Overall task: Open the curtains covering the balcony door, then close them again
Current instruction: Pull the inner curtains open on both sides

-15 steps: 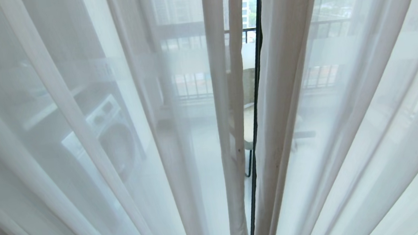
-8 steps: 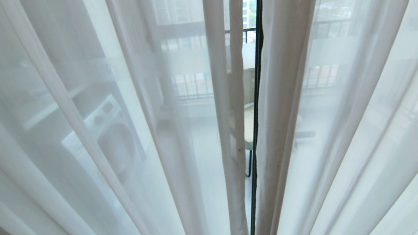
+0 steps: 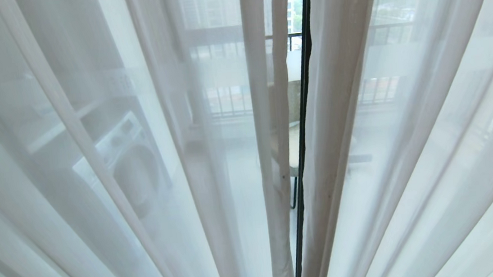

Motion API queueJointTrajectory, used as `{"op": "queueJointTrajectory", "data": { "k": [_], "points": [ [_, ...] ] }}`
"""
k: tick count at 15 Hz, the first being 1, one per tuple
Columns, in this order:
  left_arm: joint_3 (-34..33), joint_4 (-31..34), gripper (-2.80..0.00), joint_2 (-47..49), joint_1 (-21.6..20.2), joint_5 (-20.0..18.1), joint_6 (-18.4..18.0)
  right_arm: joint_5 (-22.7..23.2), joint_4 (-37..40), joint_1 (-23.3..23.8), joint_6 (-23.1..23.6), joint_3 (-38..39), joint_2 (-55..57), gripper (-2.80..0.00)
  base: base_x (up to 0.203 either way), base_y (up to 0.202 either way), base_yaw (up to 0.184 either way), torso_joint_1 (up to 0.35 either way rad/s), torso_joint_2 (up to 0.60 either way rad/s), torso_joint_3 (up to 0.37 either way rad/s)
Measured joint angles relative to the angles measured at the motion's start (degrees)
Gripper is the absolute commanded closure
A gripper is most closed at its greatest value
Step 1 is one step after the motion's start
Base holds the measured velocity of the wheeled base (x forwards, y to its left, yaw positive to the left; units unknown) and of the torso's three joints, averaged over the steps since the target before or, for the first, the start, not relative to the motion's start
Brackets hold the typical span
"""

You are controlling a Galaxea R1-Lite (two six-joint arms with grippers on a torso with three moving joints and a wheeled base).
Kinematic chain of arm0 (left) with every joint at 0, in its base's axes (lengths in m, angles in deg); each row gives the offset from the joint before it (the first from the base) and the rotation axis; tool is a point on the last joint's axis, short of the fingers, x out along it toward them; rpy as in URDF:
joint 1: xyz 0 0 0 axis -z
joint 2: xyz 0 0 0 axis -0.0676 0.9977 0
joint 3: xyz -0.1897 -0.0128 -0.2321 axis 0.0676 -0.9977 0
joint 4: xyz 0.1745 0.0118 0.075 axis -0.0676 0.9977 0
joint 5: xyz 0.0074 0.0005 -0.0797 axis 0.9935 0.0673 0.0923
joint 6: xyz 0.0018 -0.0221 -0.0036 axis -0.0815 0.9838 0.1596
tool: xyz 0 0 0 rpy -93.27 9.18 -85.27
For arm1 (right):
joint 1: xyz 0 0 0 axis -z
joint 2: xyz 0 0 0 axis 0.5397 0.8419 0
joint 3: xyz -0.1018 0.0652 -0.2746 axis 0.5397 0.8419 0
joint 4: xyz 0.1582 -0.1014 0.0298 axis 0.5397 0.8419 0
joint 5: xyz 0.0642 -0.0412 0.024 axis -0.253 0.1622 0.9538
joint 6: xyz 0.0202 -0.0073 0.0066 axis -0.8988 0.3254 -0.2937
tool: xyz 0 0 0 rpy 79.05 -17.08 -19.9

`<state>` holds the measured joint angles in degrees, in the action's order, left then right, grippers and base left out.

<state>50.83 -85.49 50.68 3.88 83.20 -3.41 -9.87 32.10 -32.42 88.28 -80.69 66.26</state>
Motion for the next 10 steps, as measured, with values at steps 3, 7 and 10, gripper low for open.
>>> {"op": "queueJointTrajectory", "data": {
  "k": [3, 7, 10],
  "points": [
    [0.00, 0.00, 0.00, 0.00, 0.00, -0.01, 0.01, 0.00, -0.01, 0.00, 0.00, 0.00, 0.00, 0.00, 0.000, 0.000, 0.000, 0.000, 0.00, 0.000],
    [0.00, 0.06, 0.00, 0.00, 0.00, 0.00, -0.08, 0.02, 0.01, 0.00, -0.05, 0.00, 0.00, 0.00, 0.000, 0.000, 0.000, 0.000, 0.00, 0.000],
    [0.00, 0.04, 0.00, 0.00, 0.00, -0.01, -0.08, 0.02, 0.01, 0.00, -0.02, 0.00, 0.00, 0.00, 0.000, 0.000, 0.000, 0.000, 0.00, 0.000]
  ]
}}
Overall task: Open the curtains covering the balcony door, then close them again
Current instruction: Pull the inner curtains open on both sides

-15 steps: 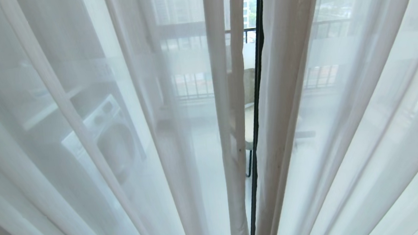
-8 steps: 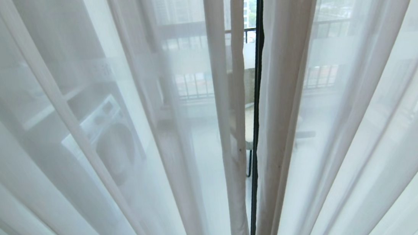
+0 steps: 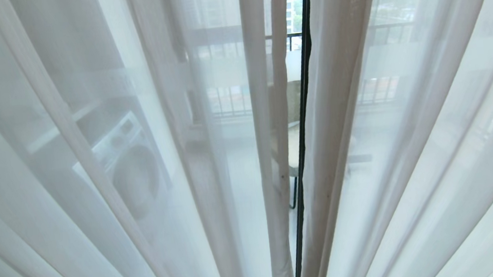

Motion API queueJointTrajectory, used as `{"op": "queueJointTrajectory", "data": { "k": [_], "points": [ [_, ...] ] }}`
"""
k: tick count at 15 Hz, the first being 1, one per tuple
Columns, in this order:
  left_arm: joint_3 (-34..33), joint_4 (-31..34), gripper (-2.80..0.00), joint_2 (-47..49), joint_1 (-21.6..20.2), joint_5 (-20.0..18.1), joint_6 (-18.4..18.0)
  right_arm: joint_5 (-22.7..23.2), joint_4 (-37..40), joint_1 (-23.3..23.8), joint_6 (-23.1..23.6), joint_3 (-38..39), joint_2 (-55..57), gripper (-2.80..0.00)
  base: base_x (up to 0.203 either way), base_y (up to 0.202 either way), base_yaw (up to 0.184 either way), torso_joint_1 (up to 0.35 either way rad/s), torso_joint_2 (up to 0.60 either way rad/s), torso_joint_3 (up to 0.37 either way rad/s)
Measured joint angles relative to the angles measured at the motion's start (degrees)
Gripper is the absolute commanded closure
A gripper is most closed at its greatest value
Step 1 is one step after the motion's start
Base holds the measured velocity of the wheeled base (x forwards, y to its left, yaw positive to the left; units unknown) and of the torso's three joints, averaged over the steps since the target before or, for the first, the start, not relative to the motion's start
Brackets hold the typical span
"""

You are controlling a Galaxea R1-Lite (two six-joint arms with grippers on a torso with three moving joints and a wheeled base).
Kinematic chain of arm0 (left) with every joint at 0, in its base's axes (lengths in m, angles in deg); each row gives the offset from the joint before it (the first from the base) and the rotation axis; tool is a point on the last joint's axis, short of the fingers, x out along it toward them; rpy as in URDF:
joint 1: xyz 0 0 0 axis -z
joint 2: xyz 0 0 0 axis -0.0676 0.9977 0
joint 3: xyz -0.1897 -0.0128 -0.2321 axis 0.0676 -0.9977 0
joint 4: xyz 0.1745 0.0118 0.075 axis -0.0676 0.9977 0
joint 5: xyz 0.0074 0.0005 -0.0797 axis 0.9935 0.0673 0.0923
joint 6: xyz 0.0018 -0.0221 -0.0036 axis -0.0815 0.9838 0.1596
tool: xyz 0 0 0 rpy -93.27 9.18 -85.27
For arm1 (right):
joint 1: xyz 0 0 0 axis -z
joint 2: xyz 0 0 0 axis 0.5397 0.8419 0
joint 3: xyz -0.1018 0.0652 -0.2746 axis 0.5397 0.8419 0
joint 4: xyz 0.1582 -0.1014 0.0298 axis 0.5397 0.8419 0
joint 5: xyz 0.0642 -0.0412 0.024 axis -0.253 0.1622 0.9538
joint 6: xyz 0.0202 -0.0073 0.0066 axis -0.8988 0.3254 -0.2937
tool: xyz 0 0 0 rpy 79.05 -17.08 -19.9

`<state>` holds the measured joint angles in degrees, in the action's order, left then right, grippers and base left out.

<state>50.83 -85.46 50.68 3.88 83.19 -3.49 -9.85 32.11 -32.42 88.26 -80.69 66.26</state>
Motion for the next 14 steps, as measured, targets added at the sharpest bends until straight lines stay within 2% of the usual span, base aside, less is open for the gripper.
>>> {"op": "queueJointTrajectory", "data": {
  "k": [14],
  "points": [
    [0.00, -0.03, 0.00, 0.00, 0.00, 0.01, 0.17, 0.00, -0.02, 0.00, 0.00, 0.00, 0.00, 0.00, 0.000, 0.000, 0.000, 0.000, 0.00, 0.000]
  ]
}}
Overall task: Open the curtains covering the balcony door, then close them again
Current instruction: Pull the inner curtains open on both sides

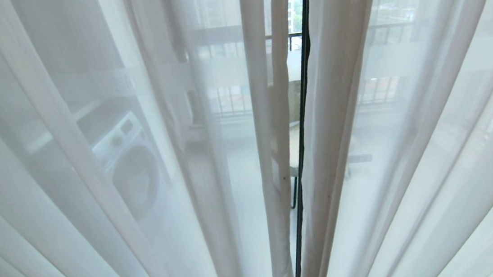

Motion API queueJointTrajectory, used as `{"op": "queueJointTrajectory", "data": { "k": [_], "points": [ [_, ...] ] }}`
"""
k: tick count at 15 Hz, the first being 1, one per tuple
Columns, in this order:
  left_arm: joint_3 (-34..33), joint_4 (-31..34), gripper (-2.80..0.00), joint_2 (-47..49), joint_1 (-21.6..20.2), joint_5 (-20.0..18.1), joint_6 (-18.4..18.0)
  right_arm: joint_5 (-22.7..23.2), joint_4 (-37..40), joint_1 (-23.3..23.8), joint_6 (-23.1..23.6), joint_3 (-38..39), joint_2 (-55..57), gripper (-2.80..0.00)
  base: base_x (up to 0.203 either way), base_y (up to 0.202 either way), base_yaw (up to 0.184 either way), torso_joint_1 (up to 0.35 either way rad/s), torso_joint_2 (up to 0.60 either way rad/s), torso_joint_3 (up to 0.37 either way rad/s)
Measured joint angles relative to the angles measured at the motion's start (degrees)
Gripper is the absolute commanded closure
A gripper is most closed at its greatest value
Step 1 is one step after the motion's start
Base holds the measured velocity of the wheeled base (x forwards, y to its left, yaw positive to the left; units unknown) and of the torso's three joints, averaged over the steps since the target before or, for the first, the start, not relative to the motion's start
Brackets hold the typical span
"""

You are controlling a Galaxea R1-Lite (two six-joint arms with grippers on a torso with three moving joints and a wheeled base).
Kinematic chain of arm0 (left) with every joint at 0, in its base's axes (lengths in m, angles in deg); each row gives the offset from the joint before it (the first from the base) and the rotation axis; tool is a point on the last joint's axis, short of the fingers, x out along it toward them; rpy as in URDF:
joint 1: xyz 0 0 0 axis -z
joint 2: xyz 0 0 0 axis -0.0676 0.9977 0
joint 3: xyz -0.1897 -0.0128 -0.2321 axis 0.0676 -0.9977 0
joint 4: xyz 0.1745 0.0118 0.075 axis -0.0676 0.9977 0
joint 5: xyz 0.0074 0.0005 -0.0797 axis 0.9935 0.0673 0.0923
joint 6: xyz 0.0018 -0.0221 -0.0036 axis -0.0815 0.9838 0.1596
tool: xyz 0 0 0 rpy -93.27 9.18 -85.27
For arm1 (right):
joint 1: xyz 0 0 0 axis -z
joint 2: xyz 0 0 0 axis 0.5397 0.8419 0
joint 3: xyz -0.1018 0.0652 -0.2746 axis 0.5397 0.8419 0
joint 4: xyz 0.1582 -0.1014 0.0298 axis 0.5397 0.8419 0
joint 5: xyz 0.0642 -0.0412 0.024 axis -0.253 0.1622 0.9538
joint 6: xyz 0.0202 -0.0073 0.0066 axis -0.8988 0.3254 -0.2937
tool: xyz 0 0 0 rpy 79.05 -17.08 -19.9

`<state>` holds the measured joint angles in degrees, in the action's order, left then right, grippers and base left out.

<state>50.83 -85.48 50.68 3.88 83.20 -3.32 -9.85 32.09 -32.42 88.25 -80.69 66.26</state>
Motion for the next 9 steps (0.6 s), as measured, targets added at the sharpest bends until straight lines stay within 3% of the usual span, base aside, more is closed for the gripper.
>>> {"op": "queueJointTrajectory", "data": {
  "k": [9],
  "points": [
    [0.00, -0.01, 0.00, 0.00, 0.00, 0.04, -0.02, -0.03, 0.01, 0.00, 0.01, 0.00, 0.00, 0.00, 0.000, 0.000, 0.000, 0.000, 0.00, 0.000]
  ]
}}
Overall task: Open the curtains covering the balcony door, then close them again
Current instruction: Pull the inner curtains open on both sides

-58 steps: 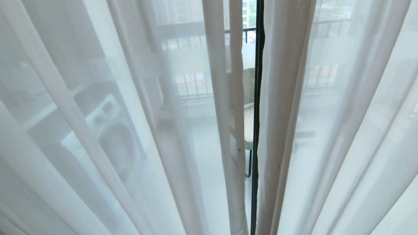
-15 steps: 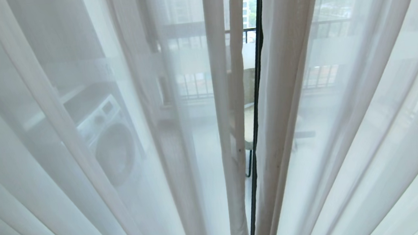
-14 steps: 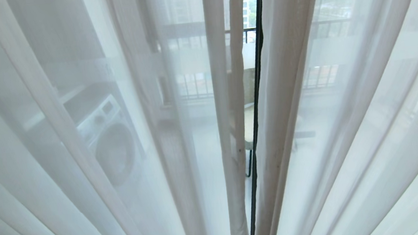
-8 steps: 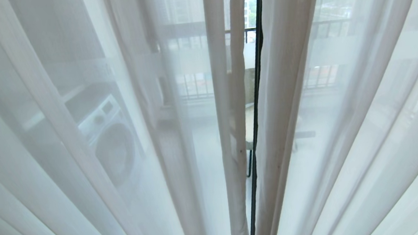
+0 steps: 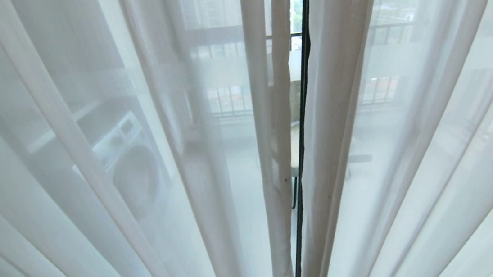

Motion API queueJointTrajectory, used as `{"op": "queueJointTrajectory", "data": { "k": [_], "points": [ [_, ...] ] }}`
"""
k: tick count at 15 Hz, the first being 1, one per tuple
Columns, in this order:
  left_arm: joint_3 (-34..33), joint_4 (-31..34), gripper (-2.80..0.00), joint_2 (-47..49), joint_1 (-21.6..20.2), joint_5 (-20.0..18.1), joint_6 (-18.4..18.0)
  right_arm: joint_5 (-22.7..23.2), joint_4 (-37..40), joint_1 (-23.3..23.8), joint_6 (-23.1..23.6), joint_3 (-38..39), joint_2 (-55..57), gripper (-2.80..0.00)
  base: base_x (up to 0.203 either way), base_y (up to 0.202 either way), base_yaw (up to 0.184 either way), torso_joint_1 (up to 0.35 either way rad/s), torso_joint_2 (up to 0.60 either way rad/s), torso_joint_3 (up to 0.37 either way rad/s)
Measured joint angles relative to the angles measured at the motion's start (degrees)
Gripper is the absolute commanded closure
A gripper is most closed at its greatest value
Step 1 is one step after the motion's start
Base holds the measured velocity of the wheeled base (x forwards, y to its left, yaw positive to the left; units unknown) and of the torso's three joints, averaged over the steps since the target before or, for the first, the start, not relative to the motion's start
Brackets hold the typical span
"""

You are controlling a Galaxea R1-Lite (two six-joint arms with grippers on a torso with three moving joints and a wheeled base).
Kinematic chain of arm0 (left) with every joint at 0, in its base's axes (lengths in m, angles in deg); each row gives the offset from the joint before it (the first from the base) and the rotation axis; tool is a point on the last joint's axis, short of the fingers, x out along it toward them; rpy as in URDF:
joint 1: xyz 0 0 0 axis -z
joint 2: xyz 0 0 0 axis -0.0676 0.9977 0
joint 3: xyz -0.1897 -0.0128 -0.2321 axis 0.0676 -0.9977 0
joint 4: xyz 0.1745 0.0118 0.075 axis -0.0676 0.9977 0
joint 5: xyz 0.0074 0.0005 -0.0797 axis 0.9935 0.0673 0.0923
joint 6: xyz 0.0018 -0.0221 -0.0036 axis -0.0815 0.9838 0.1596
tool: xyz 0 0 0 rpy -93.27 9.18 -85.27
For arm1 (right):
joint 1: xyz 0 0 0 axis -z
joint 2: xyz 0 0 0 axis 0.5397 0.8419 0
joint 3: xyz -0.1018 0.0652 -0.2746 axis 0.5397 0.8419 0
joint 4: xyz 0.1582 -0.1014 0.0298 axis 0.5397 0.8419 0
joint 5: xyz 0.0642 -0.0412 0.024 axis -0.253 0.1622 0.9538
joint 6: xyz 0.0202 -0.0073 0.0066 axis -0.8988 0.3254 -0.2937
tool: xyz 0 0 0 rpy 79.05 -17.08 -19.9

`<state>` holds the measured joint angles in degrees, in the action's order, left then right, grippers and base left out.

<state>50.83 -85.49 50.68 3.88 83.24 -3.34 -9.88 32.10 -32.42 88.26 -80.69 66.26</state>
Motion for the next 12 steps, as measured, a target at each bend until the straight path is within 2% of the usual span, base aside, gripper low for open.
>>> {"op": "queueJointTrajectory", "data": {
  "k": [12],
  "points": [
    [0.00, 0.00, 0.00, 0.00, 0.00, -0.05, -0.03, 0.01, 0.02, 0.02, -0.03, 0.00, 0.00, 0.00, 0.000, 0.000, 0.000, 0.000, 0.00, 0.000]
  ]
}}
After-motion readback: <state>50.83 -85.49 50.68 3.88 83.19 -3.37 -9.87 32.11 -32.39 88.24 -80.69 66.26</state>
